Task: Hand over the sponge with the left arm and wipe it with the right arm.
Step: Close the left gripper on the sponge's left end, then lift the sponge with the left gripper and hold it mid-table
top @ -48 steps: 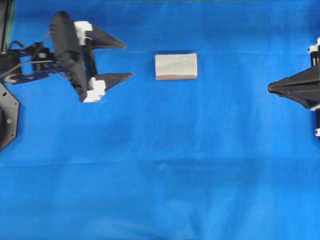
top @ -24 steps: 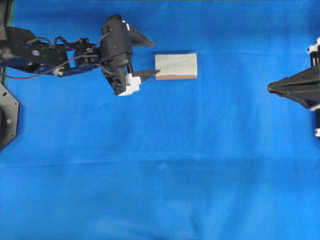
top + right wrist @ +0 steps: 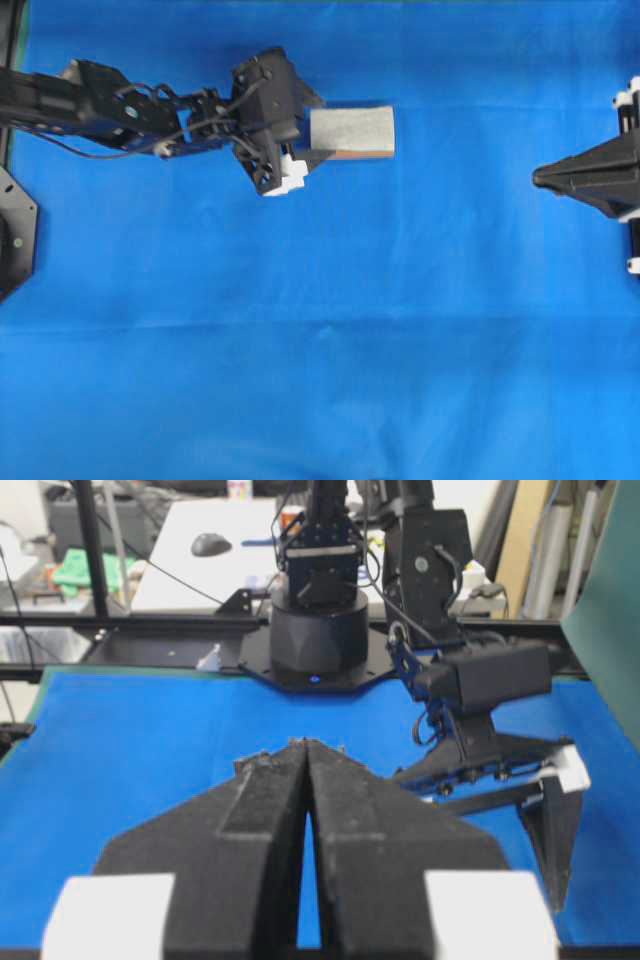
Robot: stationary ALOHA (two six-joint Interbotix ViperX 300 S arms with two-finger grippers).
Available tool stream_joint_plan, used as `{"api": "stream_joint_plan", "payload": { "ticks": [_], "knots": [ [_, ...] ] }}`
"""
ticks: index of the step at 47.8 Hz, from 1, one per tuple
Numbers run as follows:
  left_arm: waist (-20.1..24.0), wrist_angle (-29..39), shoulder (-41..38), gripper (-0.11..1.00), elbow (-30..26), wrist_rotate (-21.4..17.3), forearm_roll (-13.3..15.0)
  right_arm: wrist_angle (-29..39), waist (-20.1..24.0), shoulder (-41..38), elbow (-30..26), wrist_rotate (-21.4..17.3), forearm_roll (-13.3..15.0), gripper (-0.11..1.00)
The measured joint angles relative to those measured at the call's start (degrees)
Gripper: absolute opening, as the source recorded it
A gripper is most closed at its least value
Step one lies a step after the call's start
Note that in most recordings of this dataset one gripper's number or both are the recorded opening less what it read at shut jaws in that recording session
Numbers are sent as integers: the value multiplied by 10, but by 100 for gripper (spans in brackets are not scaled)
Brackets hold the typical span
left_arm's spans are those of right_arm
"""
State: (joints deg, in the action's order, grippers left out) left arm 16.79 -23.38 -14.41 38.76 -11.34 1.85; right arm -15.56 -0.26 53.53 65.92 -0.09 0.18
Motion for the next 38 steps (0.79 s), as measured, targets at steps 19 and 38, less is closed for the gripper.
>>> {"api": "stream_joint_plan", "payload": {
  "ticks": [19, 38],
  "knots": [
    [4, -3, -53, 94, -24, 1, 0, 2, -3, -1, 0, 0, 0, 0],
    [8, 39, -15, 41, -19, 25, 0, 7, -3, -2, 0, 0, 0, 0]
  ]
}}
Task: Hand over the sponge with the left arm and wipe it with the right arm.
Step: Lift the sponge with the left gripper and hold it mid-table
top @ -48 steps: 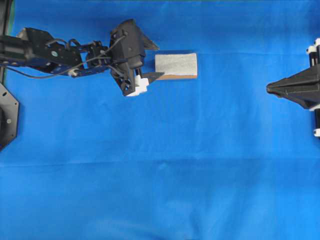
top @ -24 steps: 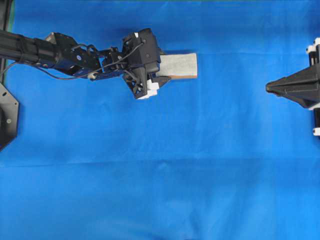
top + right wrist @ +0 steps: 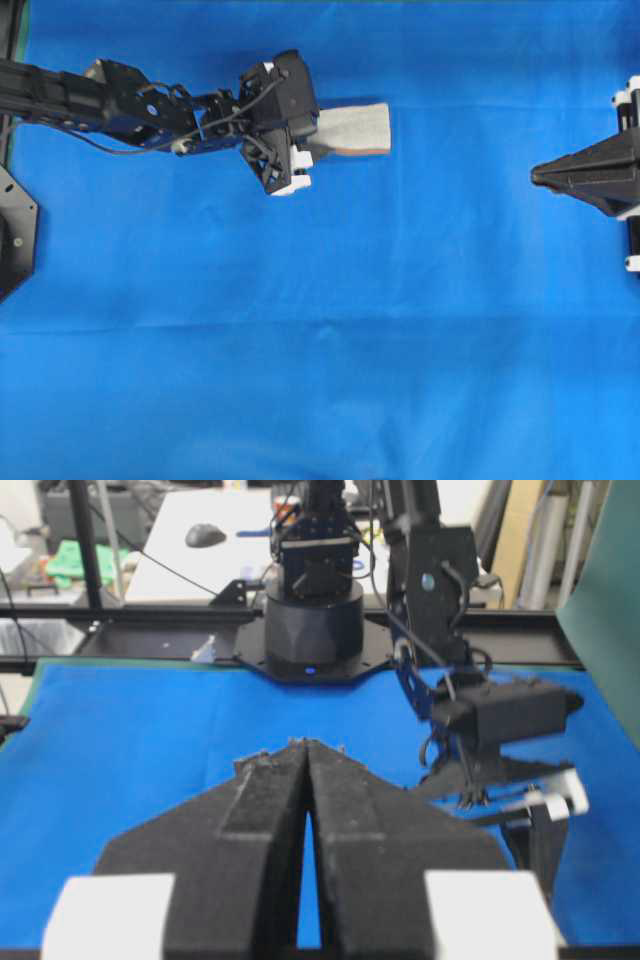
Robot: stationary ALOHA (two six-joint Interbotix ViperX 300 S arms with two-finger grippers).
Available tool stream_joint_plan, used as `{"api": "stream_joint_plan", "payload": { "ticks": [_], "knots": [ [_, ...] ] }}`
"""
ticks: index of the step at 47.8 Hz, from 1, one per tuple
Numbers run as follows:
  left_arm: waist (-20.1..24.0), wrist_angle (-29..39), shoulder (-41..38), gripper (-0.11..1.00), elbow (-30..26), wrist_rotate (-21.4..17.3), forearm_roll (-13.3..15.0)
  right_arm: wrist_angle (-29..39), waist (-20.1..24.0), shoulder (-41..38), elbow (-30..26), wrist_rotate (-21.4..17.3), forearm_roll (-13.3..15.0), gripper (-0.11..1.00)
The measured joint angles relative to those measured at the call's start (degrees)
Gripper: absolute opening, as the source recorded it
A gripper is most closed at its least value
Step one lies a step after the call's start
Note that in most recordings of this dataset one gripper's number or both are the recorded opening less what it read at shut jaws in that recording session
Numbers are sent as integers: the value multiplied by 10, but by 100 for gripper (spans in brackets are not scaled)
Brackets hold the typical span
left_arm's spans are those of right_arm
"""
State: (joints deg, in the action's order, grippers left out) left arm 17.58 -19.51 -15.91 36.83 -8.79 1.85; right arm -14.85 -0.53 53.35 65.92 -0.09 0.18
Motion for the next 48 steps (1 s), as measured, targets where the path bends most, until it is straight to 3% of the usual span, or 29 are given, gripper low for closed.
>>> {"api": "stream_joint_plan", "payload": {
  "ticks": [4, 13, 24, 41, 48],
  "knots": [
    [0, 20, 24, 32, 0, 3, 0, 0, 0, -1, 0, 0, 0, 0],
    [-14, 92, 90, 32, 0, 6, 1, 1, 0, -4, 0, 0, 0, 0],
    [-72, 167, 182, 32, 0, 11, 0, 1, 0, -10, 0, 0, 0, 0],
    [-158, 202, 242, 32, 33, 107, 1, 1, -1, -25, 0, 0, -1, 0],
    [-178, 202, 243, 32, 39, 121, 2, 1, -1, -33, -1, 0, -1, 0]
  ]
}}
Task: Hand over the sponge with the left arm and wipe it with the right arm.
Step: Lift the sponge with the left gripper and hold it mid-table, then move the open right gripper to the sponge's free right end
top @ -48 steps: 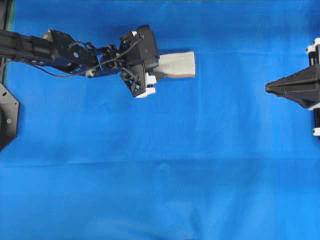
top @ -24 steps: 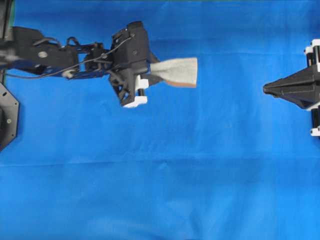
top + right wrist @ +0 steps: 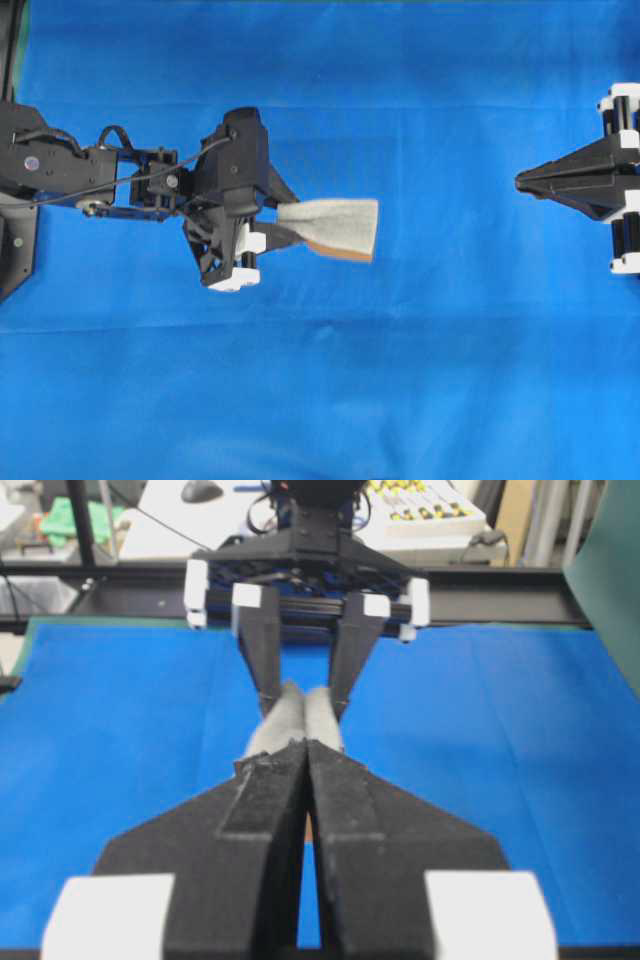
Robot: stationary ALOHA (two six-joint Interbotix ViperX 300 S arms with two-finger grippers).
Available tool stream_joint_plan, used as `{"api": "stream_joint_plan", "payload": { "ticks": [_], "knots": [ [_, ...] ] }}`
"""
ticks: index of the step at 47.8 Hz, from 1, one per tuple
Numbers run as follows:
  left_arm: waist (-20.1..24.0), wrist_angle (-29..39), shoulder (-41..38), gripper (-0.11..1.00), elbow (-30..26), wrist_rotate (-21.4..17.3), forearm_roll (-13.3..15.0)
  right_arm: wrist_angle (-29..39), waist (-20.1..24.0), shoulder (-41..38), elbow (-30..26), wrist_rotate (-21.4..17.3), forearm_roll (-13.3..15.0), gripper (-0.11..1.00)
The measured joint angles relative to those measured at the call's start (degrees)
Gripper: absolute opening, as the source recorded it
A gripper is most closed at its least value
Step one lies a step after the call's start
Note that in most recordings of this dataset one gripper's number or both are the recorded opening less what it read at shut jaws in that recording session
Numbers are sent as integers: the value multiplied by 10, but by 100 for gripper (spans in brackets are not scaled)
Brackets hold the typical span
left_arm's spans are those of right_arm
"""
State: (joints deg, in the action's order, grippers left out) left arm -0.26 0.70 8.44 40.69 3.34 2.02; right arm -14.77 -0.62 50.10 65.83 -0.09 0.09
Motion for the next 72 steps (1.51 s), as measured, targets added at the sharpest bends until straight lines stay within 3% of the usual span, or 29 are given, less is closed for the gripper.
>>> {"api": "stream_joint_plan", "payload": {
  "ticks": [9, 33, 36, 43, 47, 72],
  "knots": [
    [-4, -1, 0, 32, 0, 0, -1, 1, 0, -12, -11, -6, -1, 0],
    [-4, -4, 0, 32, 0, -5, -1, 9, 5, -128, -82, -78, -2, 1],
    [-4, -3, 0, 32, 0, -6, -1, 10, 6, -145, -92, -91, -2, 13],
    [-4, -4, 0, 32, 0, -11, -1, 17, 8, -195, -121, -109, -2, 59],
    [-4, -4, 0, 32, 0, -10, -1, 23, 8, -223, -137, -113, -2, 74],
    [1, -4, 0, 32, 0, -10, -1, 101, 12, -376, -250, -136, -3, 75]
  ]
}}
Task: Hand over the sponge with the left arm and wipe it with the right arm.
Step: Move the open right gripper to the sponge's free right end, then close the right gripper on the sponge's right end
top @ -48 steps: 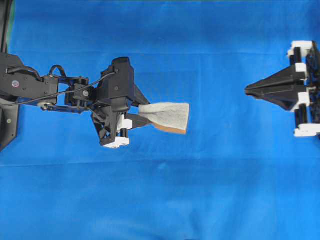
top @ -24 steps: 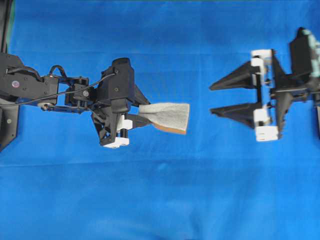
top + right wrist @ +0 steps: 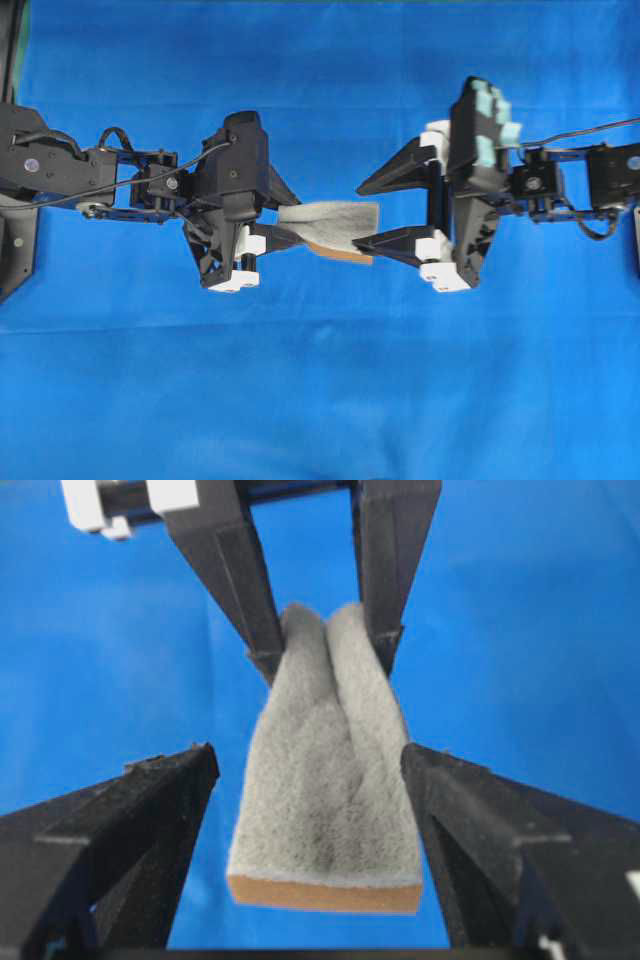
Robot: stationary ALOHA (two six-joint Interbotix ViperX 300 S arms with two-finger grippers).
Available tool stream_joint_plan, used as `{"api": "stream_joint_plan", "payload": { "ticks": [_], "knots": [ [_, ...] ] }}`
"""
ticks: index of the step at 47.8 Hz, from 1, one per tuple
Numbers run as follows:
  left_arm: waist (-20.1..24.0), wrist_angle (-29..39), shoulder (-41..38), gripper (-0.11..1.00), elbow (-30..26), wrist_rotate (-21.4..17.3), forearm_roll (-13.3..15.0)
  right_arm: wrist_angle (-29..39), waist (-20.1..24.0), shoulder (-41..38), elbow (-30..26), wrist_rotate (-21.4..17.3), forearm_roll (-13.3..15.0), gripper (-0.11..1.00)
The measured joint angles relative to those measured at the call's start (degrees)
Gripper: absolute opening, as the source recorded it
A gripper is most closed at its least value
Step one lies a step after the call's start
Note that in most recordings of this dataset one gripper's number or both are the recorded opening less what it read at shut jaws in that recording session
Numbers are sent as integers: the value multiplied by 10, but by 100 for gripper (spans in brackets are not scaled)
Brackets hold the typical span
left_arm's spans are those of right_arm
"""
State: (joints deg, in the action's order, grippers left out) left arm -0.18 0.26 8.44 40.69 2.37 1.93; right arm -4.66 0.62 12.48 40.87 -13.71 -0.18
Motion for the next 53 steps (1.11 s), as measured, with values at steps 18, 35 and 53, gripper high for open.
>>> {"api": "stream_joint_plan", "payload": {
  "ticks": [18, 35, 53],
  "knots": [
    [1, 0, 0, 32, 0, -4, -1, 10, -4, -50, -18, -1, 0, 75],
    [3, 1, 0, 26, 0, -5, -1, 26, -6, -79, -32, 0, 0, 75],
    [3, 1, 0, 26, 0, -6, -1, 56, -6, -98, -49, 1, 1, 75]
  ]
}}
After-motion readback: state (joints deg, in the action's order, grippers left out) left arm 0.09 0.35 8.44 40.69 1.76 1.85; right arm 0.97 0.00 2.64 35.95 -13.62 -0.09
